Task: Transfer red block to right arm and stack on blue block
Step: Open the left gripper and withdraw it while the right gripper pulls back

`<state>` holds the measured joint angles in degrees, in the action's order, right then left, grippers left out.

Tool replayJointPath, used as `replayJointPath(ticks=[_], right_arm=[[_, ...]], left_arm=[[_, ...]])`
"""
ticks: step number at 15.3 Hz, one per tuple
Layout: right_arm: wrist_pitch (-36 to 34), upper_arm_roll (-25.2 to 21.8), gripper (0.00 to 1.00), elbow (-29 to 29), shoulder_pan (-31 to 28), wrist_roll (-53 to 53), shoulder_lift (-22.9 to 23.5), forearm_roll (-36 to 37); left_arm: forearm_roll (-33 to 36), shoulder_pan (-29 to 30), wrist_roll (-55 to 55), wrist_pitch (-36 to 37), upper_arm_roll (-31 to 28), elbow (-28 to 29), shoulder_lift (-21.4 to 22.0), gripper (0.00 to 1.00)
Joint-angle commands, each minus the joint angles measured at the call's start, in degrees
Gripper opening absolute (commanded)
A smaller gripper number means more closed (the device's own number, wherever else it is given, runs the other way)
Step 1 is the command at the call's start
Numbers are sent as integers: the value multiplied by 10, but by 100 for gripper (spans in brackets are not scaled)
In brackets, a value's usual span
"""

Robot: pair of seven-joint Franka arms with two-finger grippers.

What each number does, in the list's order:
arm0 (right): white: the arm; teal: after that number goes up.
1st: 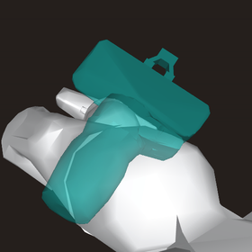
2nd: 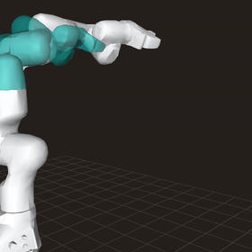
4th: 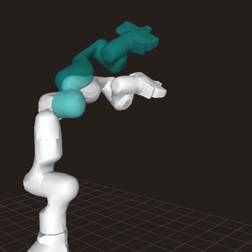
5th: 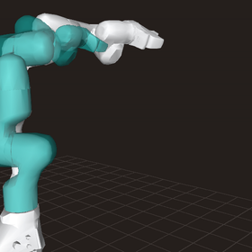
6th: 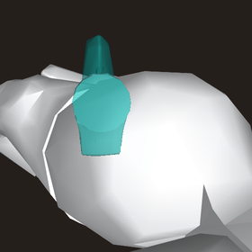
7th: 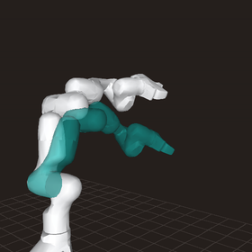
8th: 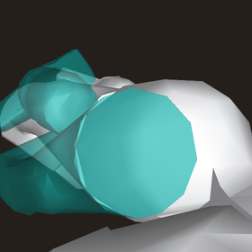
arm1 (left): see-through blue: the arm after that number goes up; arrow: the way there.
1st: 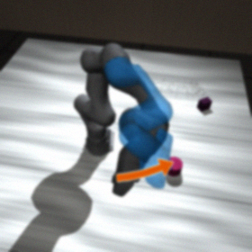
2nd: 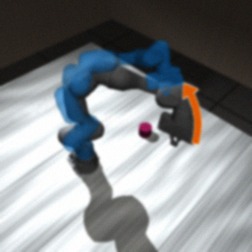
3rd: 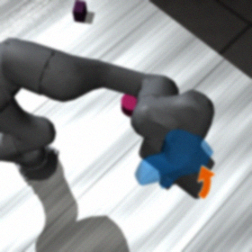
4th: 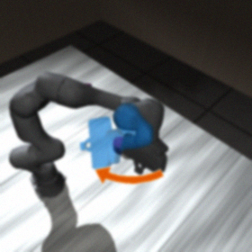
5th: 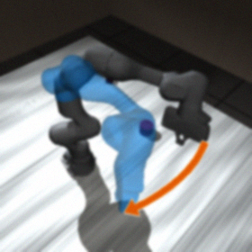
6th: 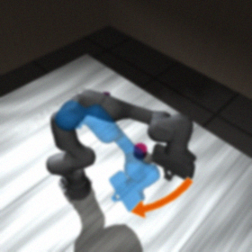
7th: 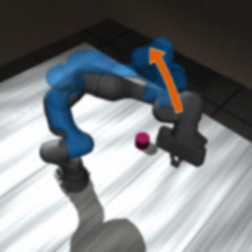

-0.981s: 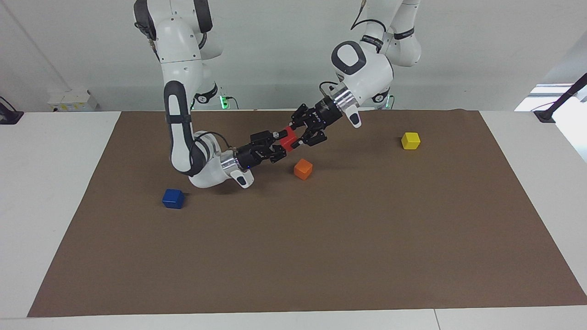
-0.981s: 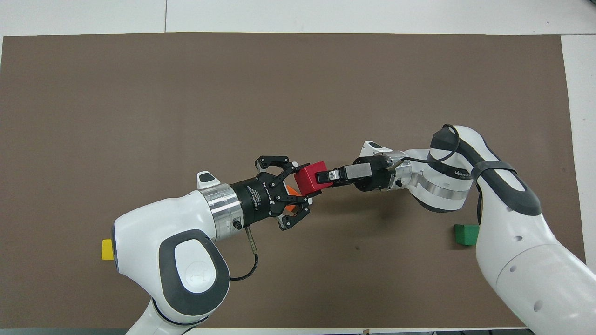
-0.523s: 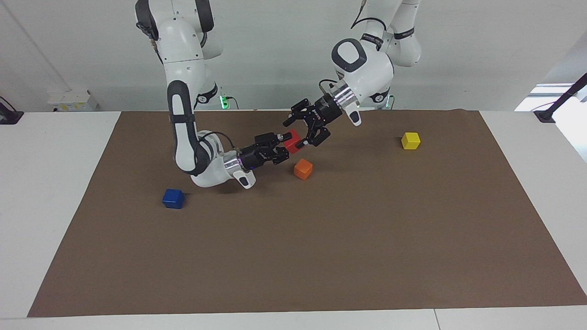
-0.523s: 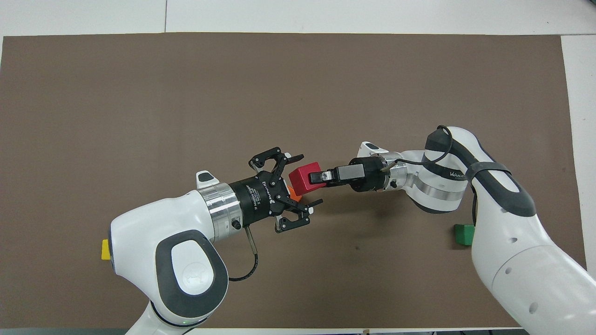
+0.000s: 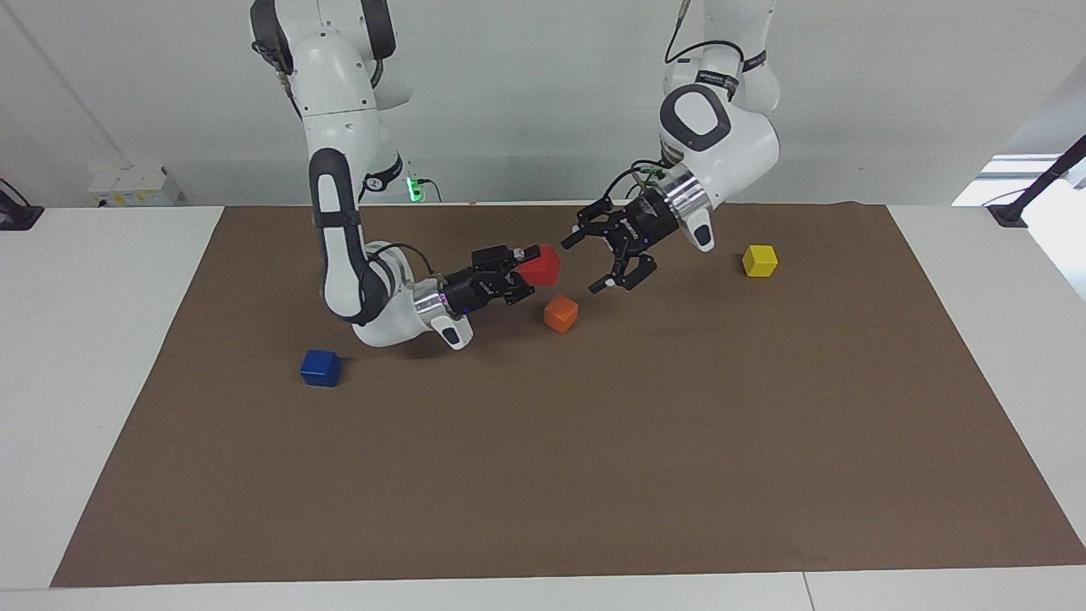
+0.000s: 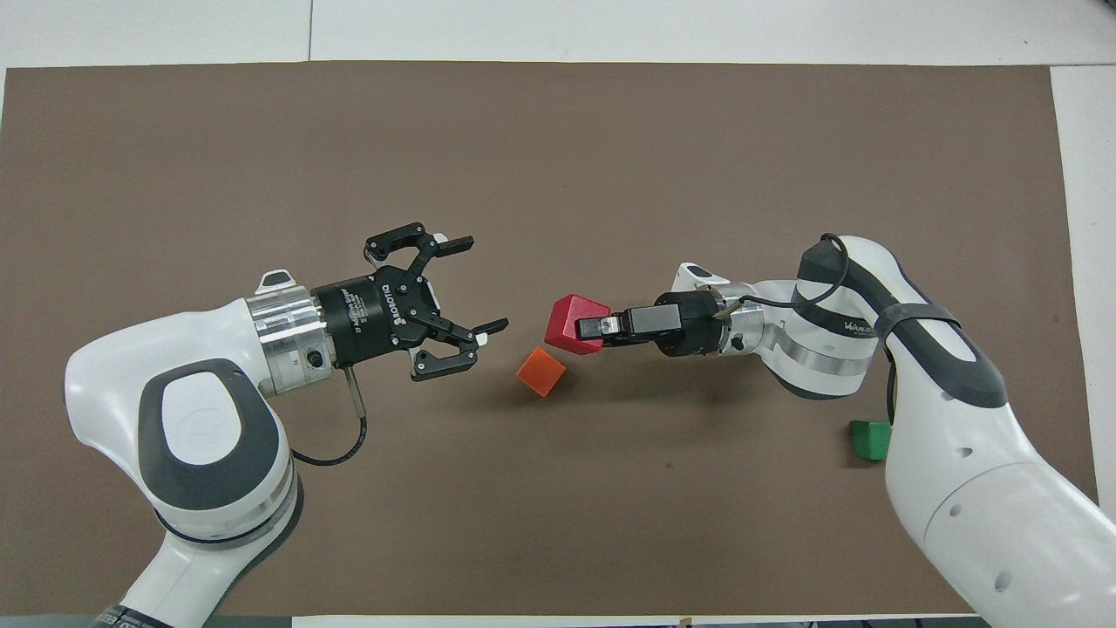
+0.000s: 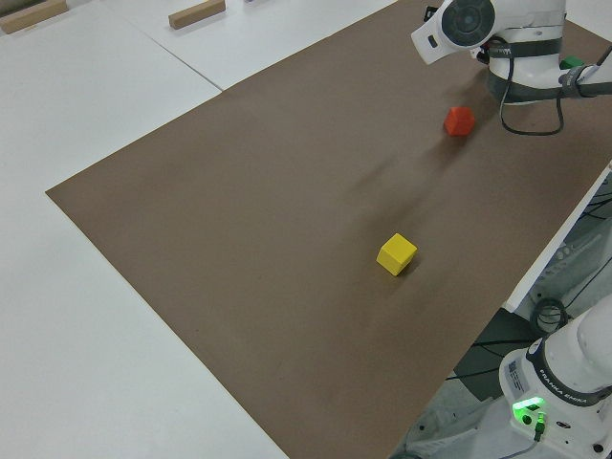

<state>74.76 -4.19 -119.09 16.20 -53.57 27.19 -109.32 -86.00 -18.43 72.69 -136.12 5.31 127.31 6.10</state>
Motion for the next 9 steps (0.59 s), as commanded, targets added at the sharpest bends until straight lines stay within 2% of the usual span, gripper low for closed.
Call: replayJointPath(ticks=[1, 5, 9], right_arm=[[39, 2, 0, -12, 1, 21, -31, -11], [85, 1, 0, -12, 1, 81, -71, -8], [175, 1, 0, -10, 2, 153, -123, 5]], left_arm=[[12, 47, -61, 57, 3, 38, 29, 100], [97, 101, -83, 117, 3, 38, 27, 100], [192, 181, -155, 196, 3, 31, 21, 100]])
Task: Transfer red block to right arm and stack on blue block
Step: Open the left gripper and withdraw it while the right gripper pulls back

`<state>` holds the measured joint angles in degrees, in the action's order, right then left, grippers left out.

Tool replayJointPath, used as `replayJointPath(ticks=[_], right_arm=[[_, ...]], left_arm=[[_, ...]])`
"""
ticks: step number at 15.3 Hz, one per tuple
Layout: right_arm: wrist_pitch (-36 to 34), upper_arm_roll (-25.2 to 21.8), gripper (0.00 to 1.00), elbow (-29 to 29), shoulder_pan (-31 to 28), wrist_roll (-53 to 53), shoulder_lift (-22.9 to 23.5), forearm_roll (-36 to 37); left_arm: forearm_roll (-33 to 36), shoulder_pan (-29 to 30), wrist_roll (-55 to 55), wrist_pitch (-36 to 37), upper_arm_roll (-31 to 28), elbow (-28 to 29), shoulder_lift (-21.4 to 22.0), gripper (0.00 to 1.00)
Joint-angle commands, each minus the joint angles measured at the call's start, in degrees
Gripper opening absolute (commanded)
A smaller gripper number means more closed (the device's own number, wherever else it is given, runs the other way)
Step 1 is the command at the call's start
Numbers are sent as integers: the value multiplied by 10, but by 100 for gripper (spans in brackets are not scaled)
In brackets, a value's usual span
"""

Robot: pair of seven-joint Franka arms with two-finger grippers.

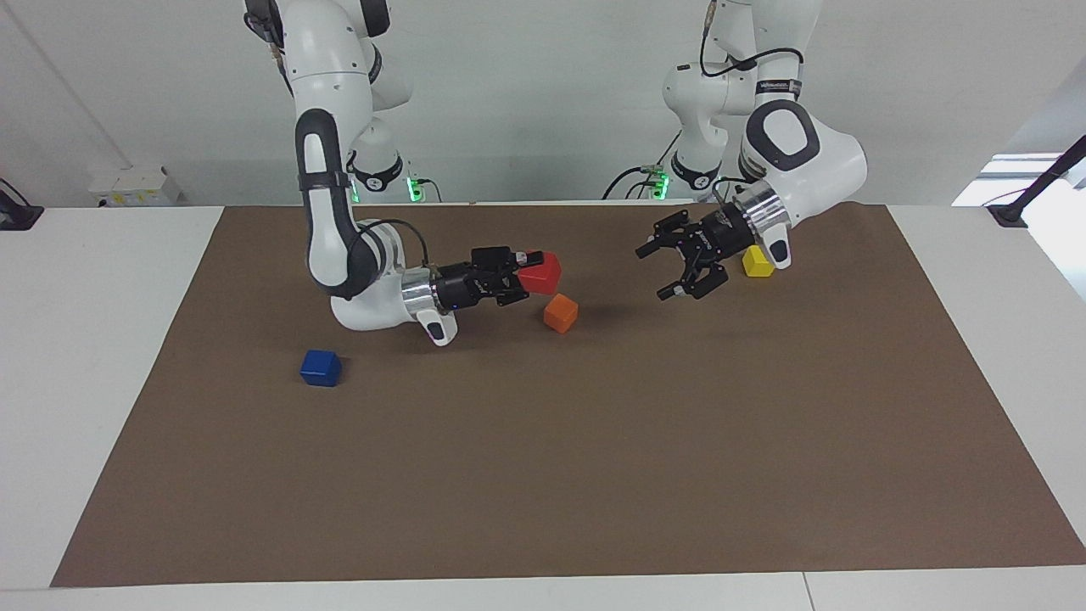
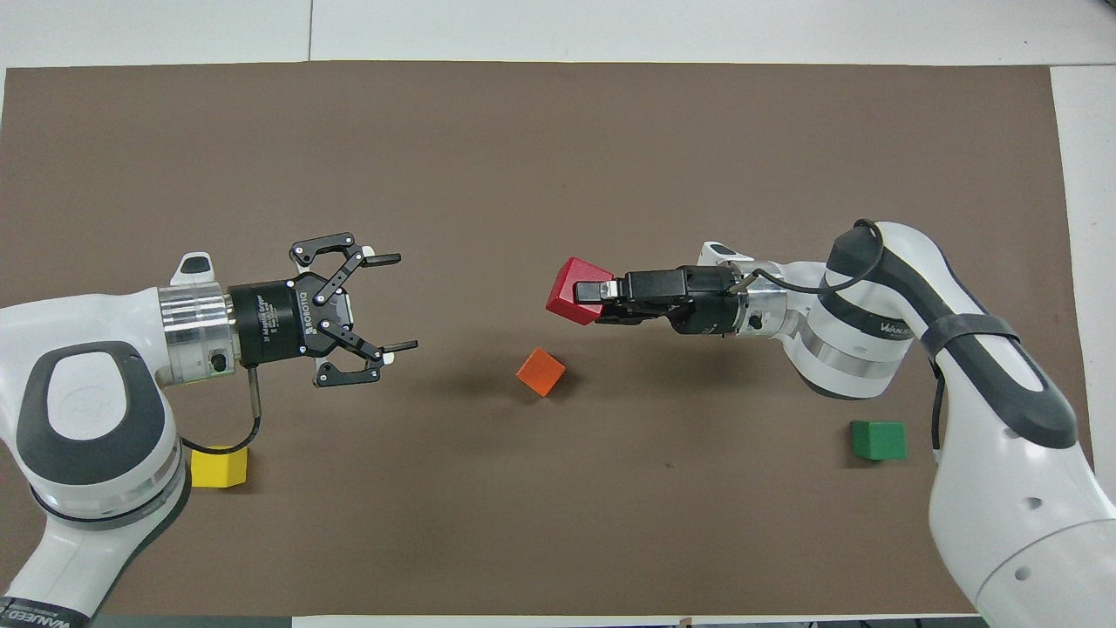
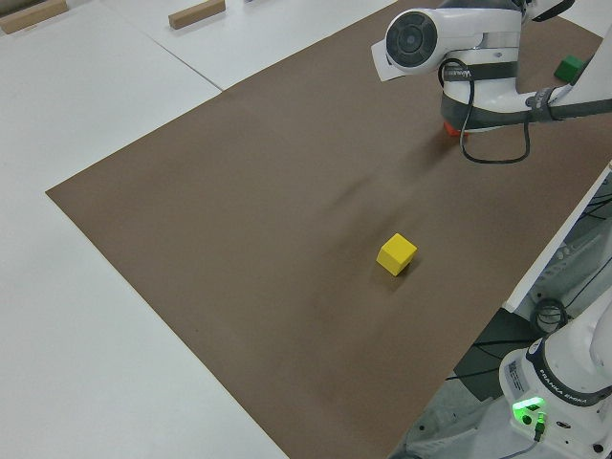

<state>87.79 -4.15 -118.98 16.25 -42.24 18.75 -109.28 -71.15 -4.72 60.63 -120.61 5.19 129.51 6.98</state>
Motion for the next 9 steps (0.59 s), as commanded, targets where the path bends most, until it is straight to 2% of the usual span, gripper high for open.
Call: replayJointPath(ticks=[1, 4, 6, 9], right_arm=[[75, 0, 0, -9, 2, 69, -59, 26], [191, 0, 0, 7, 1, 200, -128, 134], [212, -1, 0, 30, -5, 273, -141, 216], [213, -3, 0, 80, -26, 390, -135, 333]], left_arm=[[68, 67, -55, 54, 5, 1, 8, 100], [149, 109, -117, 86, 4, -32, -7, 100], [212, 126, -168, 110, 4, -69, -23, 100], [296, 146, -276, 127, 4, -98, -36, 100]])
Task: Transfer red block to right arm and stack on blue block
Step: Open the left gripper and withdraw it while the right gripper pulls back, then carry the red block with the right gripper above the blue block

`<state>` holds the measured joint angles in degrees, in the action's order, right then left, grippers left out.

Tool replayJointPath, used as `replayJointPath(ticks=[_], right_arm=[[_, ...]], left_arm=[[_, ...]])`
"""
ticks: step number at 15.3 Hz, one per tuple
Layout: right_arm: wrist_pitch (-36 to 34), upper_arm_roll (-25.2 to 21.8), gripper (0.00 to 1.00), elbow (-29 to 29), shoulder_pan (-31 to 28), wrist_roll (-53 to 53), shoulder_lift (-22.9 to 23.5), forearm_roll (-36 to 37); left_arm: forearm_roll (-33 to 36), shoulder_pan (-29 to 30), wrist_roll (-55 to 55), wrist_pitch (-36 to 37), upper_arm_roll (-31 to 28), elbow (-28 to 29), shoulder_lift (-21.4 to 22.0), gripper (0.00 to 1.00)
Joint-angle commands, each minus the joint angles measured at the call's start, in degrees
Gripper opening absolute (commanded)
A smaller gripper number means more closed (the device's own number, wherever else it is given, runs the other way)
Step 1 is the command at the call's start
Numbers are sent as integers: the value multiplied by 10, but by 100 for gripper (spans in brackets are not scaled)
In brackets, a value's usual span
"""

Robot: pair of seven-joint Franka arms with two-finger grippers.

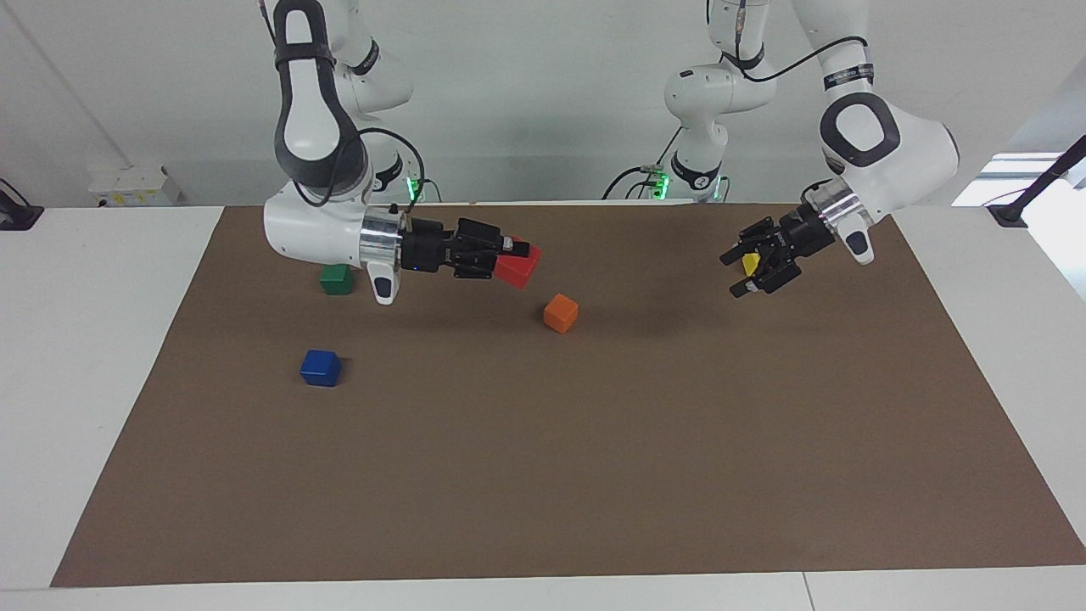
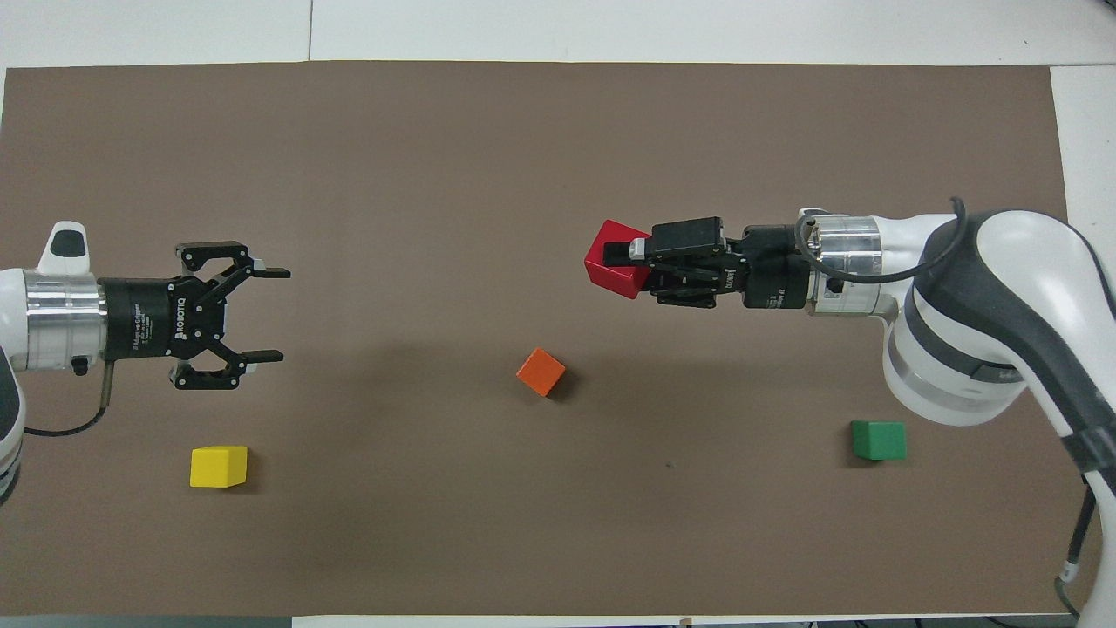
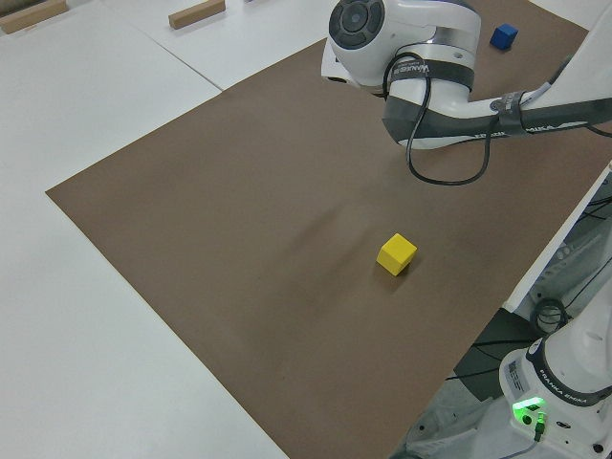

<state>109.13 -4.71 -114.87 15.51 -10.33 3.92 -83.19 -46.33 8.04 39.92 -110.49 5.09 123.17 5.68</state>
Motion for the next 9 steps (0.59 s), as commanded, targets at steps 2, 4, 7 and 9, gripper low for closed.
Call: replayJointPath(ticks=[2, 4, 7, 9], right_arm=[[12, 3, 0, 77, -20, 160, 23, 191], [8, 3, 0, 102, -22, 222, 28, 281], [-15, 2, 0, 115, -22, 296, 26, 474], [-71, 1, 0, 125, -46, 290, 27, 547]], left_arm=[[103, 30, -168, 43, 4, -53, -30, 100], [167, 37, -255, 64, 4, -73, -39, 100], [269, 37, -361, 103, 5, -93, -40, 100], [321, 37, -450, 120, 4, -105, -36, 100]])
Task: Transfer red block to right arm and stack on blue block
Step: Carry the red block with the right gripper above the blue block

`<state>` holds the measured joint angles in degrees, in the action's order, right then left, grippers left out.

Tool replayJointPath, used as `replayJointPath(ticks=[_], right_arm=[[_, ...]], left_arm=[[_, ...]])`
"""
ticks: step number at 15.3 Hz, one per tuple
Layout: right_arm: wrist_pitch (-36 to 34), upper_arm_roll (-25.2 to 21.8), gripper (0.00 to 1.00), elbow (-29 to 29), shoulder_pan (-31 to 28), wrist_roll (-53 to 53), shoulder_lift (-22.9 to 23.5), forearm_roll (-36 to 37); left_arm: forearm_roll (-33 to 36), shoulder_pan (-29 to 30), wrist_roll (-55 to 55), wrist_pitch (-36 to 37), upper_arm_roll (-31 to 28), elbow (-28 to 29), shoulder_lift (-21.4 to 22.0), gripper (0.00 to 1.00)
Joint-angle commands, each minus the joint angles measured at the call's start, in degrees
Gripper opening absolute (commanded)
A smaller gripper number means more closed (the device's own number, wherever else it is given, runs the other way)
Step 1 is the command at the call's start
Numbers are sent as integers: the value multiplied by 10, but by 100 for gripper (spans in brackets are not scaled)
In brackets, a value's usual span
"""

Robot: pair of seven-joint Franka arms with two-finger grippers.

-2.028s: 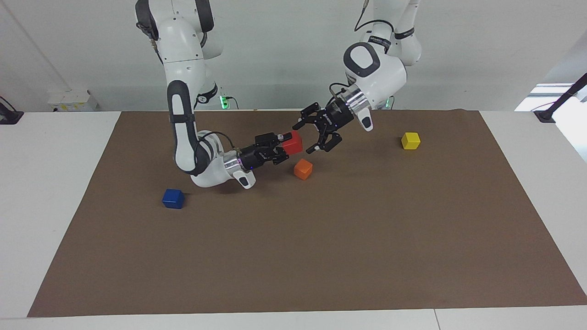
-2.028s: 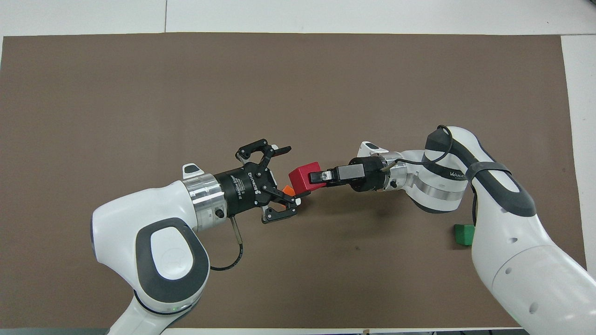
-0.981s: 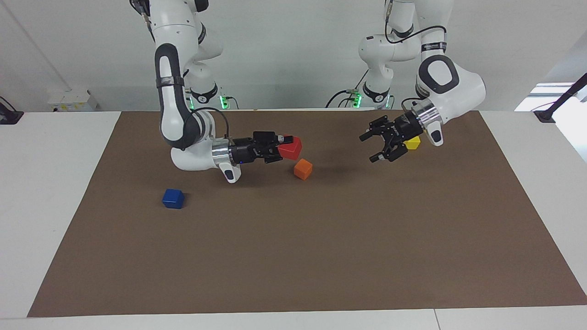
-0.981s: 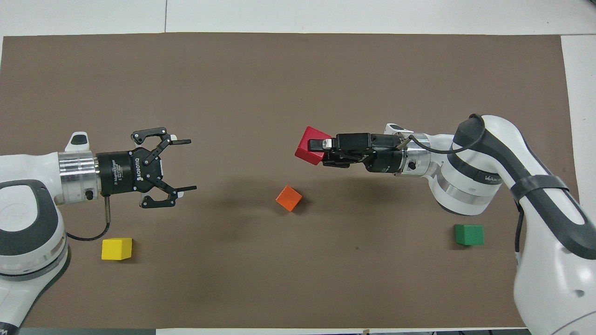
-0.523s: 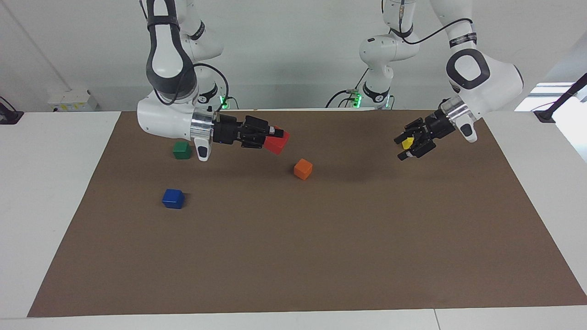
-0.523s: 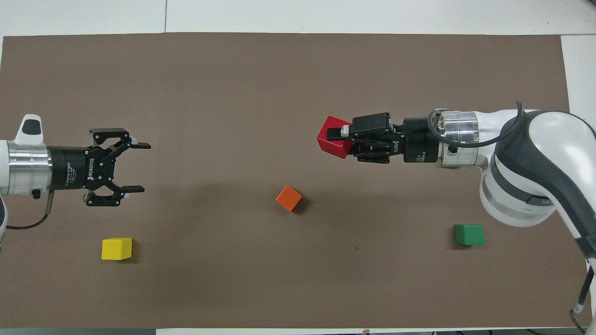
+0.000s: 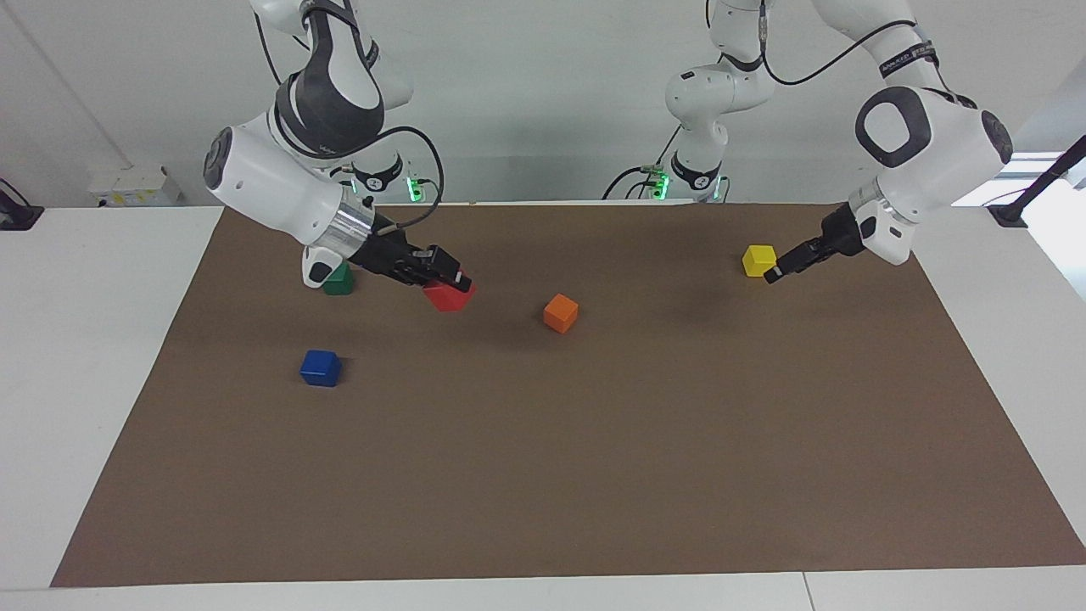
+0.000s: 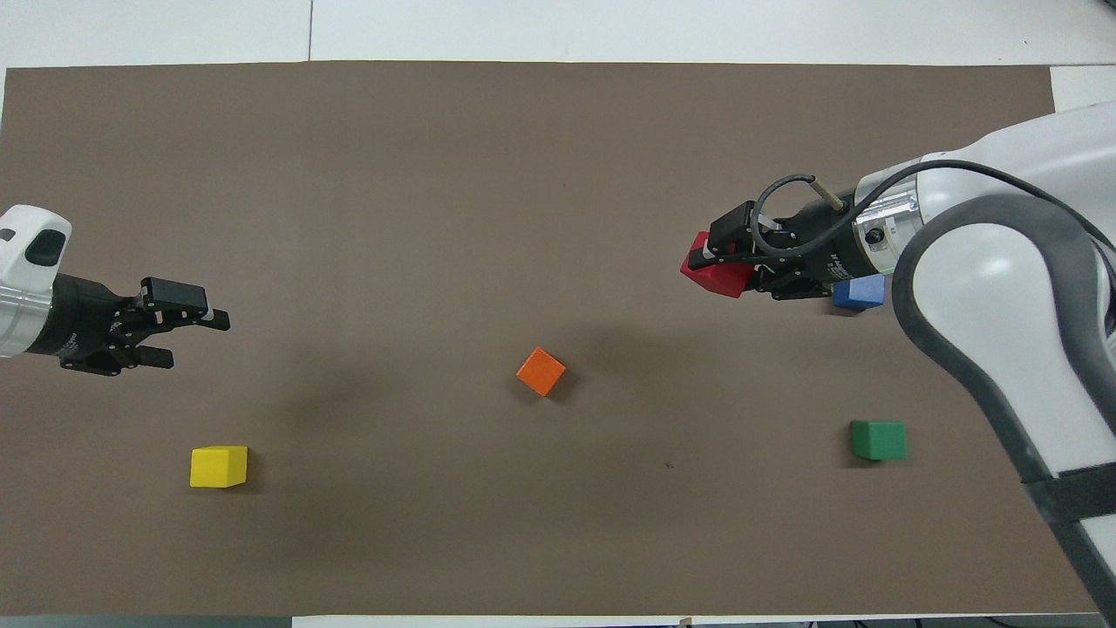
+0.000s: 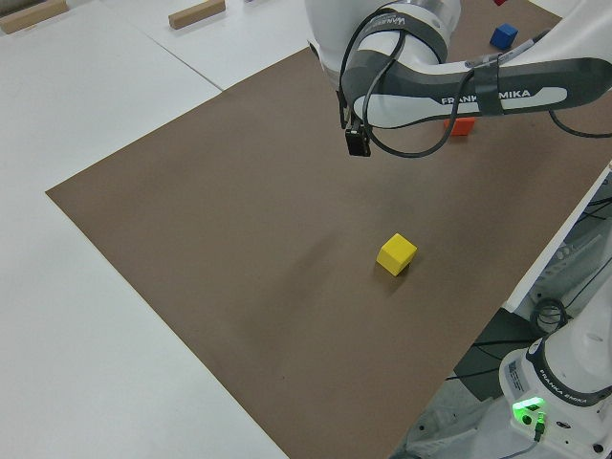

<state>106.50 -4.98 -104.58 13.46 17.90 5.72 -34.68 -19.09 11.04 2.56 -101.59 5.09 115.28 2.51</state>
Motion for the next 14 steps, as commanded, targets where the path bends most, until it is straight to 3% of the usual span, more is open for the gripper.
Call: replayJointPath(ticks=[1, 4, 7, 9, 14], right_arm=[[-68, 4, 0, 23, -37, -2, 9, 93], [-110, 4, 0, 18, -70, -38, 7, 130], [-145, 3, 0, 18, -92, -69, 10, 166], [-159, 4, 0, 22, -125, -118, 30, 168], [-137, 3, 0, 37, -144, -197, 67, 221]], left_arm=[[79, 5, -117, 39, 5, -36, -2, 100], [142, -7, -213, 36, 10, -54, -1, 100], [146, -13, -217, 48, 9, -50, 9, 100], [190, -24, -217, 64, 14, -58, 12, 100], [201, -38, -211, 78, 14, -123, 17, 100]])
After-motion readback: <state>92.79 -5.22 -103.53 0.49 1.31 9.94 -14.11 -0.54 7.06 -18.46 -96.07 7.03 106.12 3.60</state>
